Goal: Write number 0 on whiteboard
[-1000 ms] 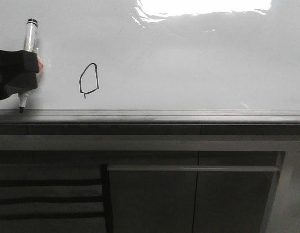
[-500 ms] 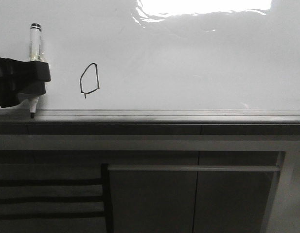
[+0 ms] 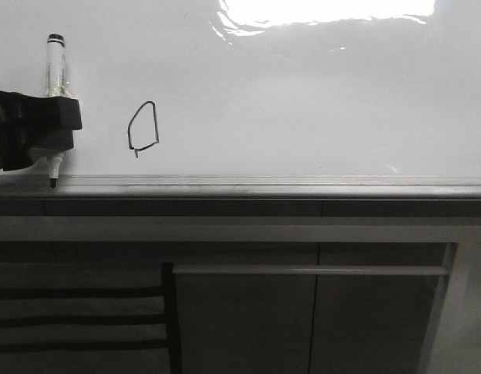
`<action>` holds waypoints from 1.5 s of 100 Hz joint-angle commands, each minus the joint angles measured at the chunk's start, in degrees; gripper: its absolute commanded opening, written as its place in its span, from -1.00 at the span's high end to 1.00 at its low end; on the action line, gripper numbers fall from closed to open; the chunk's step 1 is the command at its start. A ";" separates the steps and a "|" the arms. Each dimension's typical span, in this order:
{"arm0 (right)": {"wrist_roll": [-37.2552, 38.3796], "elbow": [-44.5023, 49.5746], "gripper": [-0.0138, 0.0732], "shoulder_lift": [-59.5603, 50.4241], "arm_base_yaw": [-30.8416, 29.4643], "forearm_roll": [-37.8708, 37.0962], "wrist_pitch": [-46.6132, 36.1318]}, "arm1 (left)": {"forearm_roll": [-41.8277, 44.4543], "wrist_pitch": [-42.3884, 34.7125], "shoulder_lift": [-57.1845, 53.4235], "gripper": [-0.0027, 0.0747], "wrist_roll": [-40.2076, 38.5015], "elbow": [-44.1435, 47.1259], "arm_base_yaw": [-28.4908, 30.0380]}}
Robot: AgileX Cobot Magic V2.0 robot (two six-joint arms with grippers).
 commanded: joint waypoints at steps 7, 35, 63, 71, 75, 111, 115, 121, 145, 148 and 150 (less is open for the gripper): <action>-0.22 -1.42 -0.36 -1.40 -0.30 0.78 -3.59 | -0.74 -4.39 -0.85 0.68 -0.57 -1.55 -0.19; -0.22 -1.42 -0.36 -1.40 -0.30 0.78 -3.50 | -0.74 -4.85 -0.85 0.08 -0.57 -1.55 -0.19; -0.22 -1.42 -0.36 -1.52 -0.30 0.78 -3.50 | -0.26 -5.73 -0.85 0.08 0.46 -1.30 -0.19; -0.22 -1.42 -0.36 -2.03 -0.30 0.78 -3.50 | 1.05 -5.73 -1.65 0.02 0.77 -0.26 -0.19; -0.22 -1.42 -0.36 -2.49 -0.30 0.39 -3.37 | 2.31 -5.73 -2.30 -0.02 0.77 0.30 -0.19; -0.09 8.09 0.08 -15.36 -0.30 -0.57 -3.65 | 7.98 -7.42 -10.51 -0.06 0.85 7.82 -0.19; 0.44 9.99 0.33 -18.13 -0.30 -0.57 -3.64 | 9.99 -7.42 -12.02 0.01 0.85 8.55 -0.19; 1.94 13.28 0.78 -22.05 -0.30 -0.57 -3.64 | 11.78 -7.42 -13.82 0.29 1.04 9.43 -0.19; 3.07 25.23 0.83 -39.05 -0.30 -2.70 -4.40 | 24.02 -13.65 -22.18 0.98 4.02 14.09 -0.19; 3.07 27.15 0.83 -41.46 -0.30 -3.07 -4.60 | 24.00 -14.64 -23.41 0.98 4.02 14.90 -0.19; 3.07 28.29 0.83 -42.42 -0.30 -3.48 -4.69 | 23.89 -15.04 -23.97 0.98 4.02 15.39 -0.19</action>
